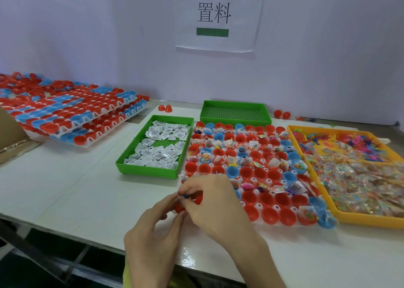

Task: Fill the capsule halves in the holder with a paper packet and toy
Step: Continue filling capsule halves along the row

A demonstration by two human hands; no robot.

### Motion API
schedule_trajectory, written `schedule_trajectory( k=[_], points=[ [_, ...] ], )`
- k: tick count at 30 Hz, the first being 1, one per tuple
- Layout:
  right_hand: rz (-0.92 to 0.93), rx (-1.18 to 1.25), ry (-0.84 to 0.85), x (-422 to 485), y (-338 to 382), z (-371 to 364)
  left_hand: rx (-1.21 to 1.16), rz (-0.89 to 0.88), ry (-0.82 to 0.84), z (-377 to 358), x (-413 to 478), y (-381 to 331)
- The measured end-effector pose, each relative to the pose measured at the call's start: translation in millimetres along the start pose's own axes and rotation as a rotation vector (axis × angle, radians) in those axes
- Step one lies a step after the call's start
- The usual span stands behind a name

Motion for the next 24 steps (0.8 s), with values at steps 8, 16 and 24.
schedule_trajectory(
  k=[8, 16, 24],
  points=[
    [0.006, -0.001, -0.029, 2.1, -1.9, -1.9, -0.02, -0.048, -0.014, -3.7, 0.1, 3.9],
    [0.043, -0.006, -0.02, -0.4, 1.6, -9.6, -0.009, 0.016, 0.04, -3.4, 1.0, 6.1],
    [0.092, 0.054, -0.018, -2.9, 4.3, 3.3, 0.014, 0.033, 0.012, -2.5, -0.5, 13.0]
  ],
)
Point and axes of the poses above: each hand's wrist, its own x-axis towards the middle knuckle, its own z-axis out of the back of the hand, y = z × x, the point moved 4 cm from there along x, towards the middle knuckle, and after that the axes turned 8 degrees about z, right-handed, at the moved point
